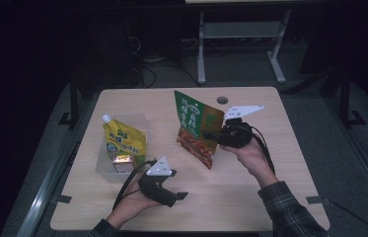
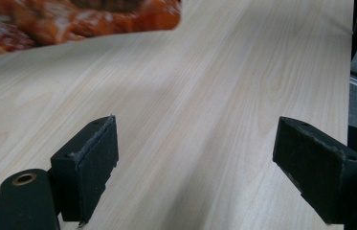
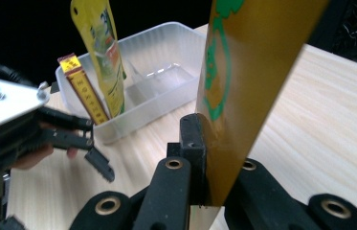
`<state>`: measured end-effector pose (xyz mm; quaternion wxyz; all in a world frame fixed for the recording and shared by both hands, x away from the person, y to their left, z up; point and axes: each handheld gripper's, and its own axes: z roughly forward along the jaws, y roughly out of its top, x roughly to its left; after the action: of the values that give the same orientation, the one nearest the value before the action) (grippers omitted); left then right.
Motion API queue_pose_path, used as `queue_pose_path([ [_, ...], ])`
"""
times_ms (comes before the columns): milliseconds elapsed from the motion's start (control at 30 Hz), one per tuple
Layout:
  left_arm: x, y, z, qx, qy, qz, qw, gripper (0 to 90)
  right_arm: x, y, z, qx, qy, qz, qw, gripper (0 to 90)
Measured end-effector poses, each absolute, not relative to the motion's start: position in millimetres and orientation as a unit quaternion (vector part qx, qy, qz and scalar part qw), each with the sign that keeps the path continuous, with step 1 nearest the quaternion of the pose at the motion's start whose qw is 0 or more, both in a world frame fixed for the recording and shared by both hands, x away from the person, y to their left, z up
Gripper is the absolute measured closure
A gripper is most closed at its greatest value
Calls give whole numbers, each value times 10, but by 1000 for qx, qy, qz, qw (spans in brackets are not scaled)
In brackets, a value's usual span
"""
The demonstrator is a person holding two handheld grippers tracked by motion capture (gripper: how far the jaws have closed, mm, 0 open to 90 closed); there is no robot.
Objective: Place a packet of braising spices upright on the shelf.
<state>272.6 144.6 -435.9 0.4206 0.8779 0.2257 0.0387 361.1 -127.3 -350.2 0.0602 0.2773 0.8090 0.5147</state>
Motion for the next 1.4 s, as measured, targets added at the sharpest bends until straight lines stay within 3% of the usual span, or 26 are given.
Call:
queue_pose_path([
  [833, 2640, 1439, -4496, 886, 205, 19, 414, 151, 4184, -79, -3124, 217, 807, 547, 48, 893],
  [1100, 2625, 1428, -4521, 889, 199, 16, 412, 151, 4352, 425, -3232, 213, 810, 545, 47, 894],
  [1400, 2640, 1468, -4479, 890, 193, 23, 412, 151, 4465, 719, -3425, 218, 808, 546, 40, 894],
])
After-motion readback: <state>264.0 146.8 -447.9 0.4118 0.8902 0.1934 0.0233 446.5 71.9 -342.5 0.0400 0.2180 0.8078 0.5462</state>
